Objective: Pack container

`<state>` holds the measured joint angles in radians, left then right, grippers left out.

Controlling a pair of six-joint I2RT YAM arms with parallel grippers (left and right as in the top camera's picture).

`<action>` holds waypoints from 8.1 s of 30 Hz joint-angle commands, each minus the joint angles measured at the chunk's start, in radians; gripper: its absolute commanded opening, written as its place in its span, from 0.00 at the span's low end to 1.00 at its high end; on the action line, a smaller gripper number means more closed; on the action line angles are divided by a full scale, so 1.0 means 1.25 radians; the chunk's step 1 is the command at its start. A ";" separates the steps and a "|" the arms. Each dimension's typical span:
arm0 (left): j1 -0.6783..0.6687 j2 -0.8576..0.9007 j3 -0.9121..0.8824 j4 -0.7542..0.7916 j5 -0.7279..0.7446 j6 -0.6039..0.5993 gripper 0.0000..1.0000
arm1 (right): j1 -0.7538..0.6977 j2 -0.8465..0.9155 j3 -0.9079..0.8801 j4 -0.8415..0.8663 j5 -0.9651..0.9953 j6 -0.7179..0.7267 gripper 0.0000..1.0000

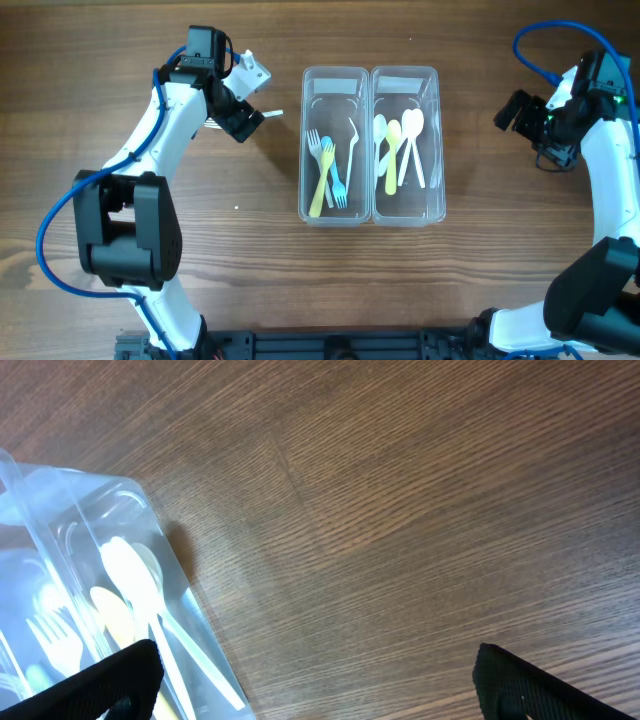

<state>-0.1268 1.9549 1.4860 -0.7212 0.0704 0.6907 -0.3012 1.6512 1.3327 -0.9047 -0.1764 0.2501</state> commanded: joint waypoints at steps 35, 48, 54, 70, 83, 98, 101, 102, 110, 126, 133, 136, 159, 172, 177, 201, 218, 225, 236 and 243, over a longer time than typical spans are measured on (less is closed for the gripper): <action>-0.019 0.309 0.354 -0.237 -0.037 0.304 0.78 | 0.000 0.006 -0.003 -0.013 -0.004 0.012 1.00; -0.024 0.326 0.354 -0.274 -0.082 0.364 0.76 | 0.000 0.006 -0.003 -0.019 -0.004 0.012 1.00; -0.021 0.360 0.354 -0.304 -0.085 0.364 0.74 | 0.000 0.006 -0.003 -0.025 -0.004 0.012 1.00; -0.035 0.362 0.354 -0.364 -0.085 0.255 0.20 | 0.000 0.006 -0.003 -0.022 -0.004 0.012 1.00; -0.098 0.300 0.354 -0.429 -0.085 0.022 0.04 | 0.002 0.006 -0.003 -0.007 -0.004 0.016 1.00; -0.159 0.002 0.354 -0.448 0.062 -0.571 0.04 | 0.002 0.006 -0.003 0.008 -0.004 0.033 1.00; -0.208 -0.005 0.354 -0.435 0.109 -0.692 0.04 | 0.002 0.006 -0.003 0.009 -0.004 0.033 1.00; -0.227 -0.005 0.354 -0.429 0.108 -0.722 0.04 | 0.002 0.006 -0.003 0.009 -0.004 0.033 1.00; -0.353 0.029 0.354 -0.362 0.031 -0.858 0.04 | 0.002 0.006 -0.003 0.009 -0.004 0.033 1.00; -0.370 0.074 0.354 -0.362 0.029 -0.877 0.28 | 0.002 0.006 -0.003 0.008 -0.004 0.033 1.00; -0.341 0.058 0.354 -0.367 0.030 -0.876 0.19 | 0.002 0.006 -0.003 0.008 -0.004 0.033 1.00; -0.300 0.021 0.354 -0.369 0.030 -0.876 0.19 | 0.002 0.006 -0.003 0.009 -0.004 0.033 1.00; 0.075 -0.255 0.354 -0.490 -0.101 -0.681 0.57 | 0.002 -0.251 0.039 0.132 -0.070 -0.244 1.00; 0.072 -0.516 0.354 -0.611 -0.146 -0.680 0.57 | 0.002 -0.583 0.039 0.035 -0.171 -0.324 1.00; 0.072 -0.529 0.354 -0.667 -0.168 -0.681 0.72 | 0.002 -0.573 0.038 0.005 -0.171 -0.325 1.00; 0.072 -0.527 0.354 -0.675 -0.168 -0.684 1.00 | 0.002 -0.333 0.039 0.024 -0.166 -0.217 1.00; 0.072 -0.527 0.354 -0.675 -0.168 -0.684 1.00 | 0.002 -0.644 0.039 0.107 -0.165 -0.368 1.00; 0.072 -0.527 0.354 -0.675 -0.168 -0.684 1.00 | 0.002 -0.620 0.038 0.067 -0.165 -0.368 1.00; 0.072 -0.527 0.354 -0.675 -0.168 -0.684 1.00 | 0.002 -0.553 0.038 0.044 -0.165 -0.368 1.00; 0.072 -0.527 0.354 -0.675 -0.168 -0.684 1.00 | 0.002 -0.537 0.039 0.053 -0.188 -0.388 1.00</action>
<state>-0.0319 1.3003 1.9228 -1.5669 -0.1307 -0.1692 -0.3008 0.9955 1.3716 -0.8516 -0.3679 -0.2039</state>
